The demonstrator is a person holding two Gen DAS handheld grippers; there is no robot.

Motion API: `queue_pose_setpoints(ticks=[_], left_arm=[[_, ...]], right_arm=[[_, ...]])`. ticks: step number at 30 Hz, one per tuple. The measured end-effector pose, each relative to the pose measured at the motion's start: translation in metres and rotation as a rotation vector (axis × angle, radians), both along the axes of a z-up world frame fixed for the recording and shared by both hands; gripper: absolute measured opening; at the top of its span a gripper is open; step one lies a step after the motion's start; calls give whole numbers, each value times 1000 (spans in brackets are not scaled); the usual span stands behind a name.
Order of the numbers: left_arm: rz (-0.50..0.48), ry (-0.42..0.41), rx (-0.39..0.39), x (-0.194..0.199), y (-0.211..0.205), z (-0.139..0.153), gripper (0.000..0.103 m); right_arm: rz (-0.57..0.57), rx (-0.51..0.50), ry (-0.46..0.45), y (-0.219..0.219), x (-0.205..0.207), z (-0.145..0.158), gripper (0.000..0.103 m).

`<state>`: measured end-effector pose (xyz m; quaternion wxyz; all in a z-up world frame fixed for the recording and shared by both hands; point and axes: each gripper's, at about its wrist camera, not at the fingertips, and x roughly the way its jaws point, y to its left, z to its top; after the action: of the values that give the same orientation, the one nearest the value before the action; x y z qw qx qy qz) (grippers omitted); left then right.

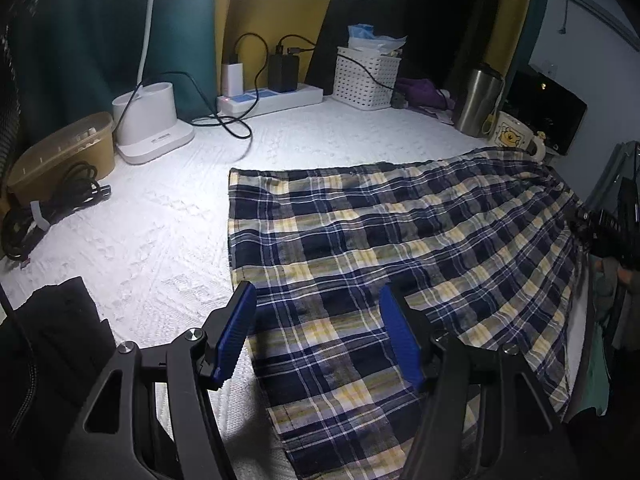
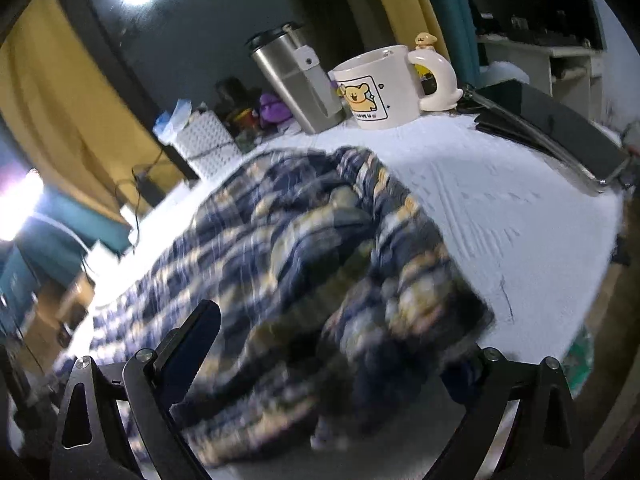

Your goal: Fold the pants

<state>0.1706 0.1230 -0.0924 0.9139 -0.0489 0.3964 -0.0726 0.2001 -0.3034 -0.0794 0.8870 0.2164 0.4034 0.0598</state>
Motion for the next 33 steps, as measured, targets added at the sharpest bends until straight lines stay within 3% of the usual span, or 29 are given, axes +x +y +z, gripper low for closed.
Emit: queue_pose_setpoints(ticks=[5,8,12,17,20,22,24,28,31,33], left_arm=[[20,9,13,1,1,-1,64],[34,7,19,2,3,0,64],[47,6,27,5,4,2,64],[55,12,32,9,1,4,64],[63,27,29,13,0,2,64],[62,45,31,17,-3,-1,64],[56,65,38,20,-8,-3,64],[26,92,54,24,-24,-6,64],[-4,92,59,26,-35,-4,64],[-24,93,58,29,-43,-1,64]], right_arm=[[26,65,9,4,22,-2,98],[61,81,23,12,32,-5,80],[81,64,29,19,43,-6,74],[110,50,35,25,50,-5,73],[140,25,26,33,52,-6,58],[150,23,24,33,55,-8,36],[166,0,34,33,58,-10,26],[210,-2,17,29,61,-9,17],[155,-21,-13,13,62,-4,9],[149,-32,-12,3,68,-3,9]])
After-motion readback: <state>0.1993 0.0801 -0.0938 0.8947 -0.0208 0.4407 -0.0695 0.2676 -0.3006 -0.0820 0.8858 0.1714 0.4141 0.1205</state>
